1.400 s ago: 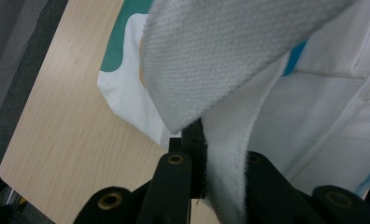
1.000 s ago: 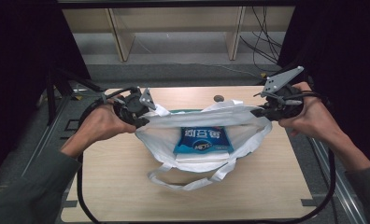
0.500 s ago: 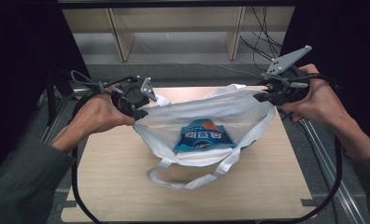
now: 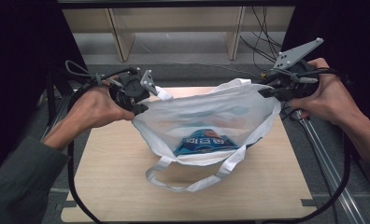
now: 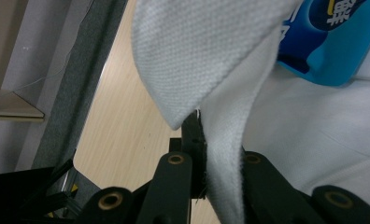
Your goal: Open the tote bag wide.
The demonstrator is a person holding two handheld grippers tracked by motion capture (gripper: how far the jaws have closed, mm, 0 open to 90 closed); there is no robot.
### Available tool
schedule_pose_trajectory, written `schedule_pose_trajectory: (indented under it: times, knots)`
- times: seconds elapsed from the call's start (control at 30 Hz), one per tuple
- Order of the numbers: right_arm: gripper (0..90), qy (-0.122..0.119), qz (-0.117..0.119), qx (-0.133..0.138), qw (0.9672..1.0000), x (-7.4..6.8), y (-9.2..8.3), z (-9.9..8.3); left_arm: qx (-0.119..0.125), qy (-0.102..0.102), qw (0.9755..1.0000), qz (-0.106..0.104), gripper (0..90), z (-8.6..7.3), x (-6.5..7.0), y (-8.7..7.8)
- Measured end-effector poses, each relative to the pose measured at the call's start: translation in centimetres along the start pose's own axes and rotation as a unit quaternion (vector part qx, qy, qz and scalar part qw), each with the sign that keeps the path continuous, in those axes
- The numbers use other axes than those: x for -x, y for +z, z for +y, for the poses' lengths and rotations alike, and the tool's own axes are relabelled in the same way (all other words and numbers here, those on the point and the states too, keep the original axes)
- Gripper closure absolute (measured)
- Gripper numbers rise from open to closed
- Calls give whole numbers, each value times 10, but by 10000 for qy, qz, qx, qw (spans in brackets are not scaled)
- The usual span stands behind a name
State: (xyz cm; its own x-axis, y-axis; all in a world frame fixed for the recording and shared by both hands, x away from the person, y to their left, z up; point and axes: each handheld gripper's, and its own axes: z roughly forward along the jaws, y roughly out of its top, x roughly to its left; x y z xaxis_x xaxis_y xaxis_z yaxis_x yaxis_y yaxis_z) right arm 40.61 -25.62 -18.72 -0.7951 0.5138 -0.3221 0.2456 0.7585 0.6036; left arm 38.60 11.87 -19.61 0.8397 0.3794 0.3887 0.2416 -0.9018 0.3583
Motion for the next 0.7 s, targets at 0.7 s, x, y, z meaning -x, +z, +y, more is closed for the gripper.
schedule_pose_trajectory:
  times: [0.7]
  knots:
    - [886,13,-54,-78,10000,1,4,6,77,-195,9997,-101,869,-4,-8,4]
